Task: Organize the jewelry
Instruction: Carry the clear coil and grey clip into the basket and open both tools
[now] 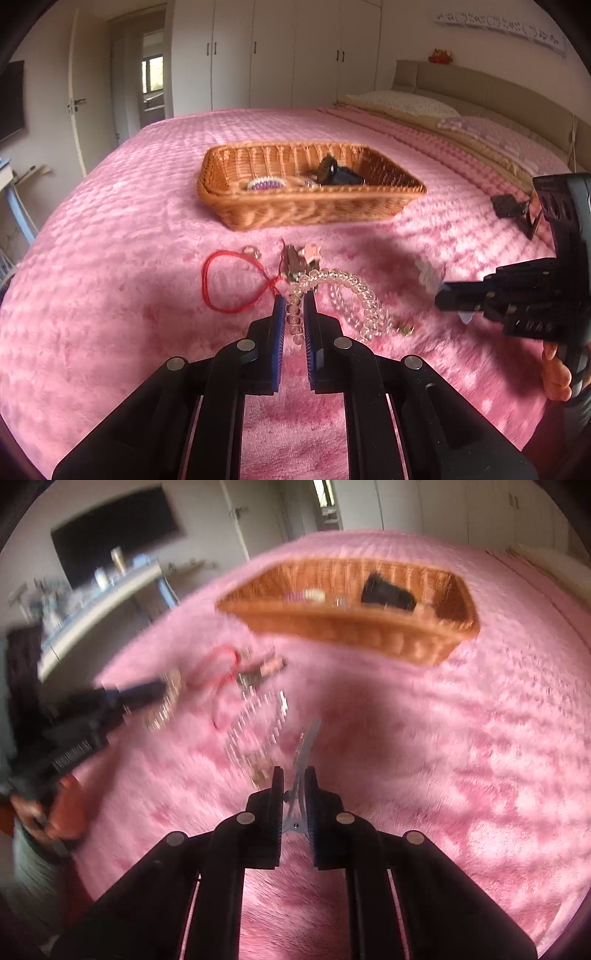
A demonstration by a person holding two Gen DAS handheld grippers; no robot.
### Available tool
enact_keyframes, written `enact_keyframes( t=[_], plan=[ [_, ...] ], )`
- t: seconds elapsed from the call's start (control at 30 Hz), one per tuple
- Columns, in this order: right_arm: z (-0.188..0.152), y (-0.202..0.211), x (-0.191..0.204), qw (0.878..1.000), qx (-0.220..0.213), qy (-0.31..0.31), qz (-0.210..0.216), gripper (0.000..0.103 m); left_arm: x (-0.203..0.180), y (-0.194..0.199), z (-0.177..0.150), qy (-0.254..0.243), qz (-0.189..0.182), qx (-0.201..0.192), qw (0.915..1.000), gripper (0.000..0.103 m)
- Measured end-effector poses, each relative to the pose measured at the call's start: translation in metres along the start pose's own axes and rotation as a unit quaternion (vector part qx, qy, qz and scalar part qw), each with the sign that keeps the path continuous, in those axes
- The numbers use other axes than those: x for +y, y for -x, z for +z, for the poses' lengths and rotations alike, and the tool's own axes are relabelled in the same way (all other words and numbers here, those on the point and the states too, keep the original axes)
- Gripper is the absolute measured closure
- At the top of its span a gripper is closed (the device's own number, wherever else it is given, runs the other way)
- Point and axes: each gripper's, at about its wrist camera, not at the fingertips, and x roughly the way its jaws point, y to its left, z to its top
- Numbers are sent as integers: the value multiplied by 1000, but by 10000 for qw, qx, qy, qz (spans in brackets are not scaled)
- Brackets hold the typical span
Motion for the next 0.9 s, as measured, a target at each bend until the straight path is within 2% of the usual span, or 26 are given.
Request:
enact_keyframes(
  t=[0.13,0.23,0.4,0.57,0.77,0.9],
  plan=[
    [28,22,1,9990,-417,-107,-116,93,3,11,25,-8,67,-192,9998,95],
    [63,33,1,9963,-789,-190,-298,93,4,17,61,-77,106,-399,9991,95],
    [125,21,-7,9925,-1073,-211,-545,93,4,-1,111,-242,186,-613,9977,95],
    [178,-36,-13,9938,-877,-10,-690,93,26,-46,139,58,158,-606,9980,95],
    [201,-104,-29,9959,-380,-108,-808,93,44,-113,144,98,498,-250,9984,95],
    [204,-135,-40,9954,-71,-67,-949,93,50,-136,137,-5,560,-9,9984,95]
  ],
)
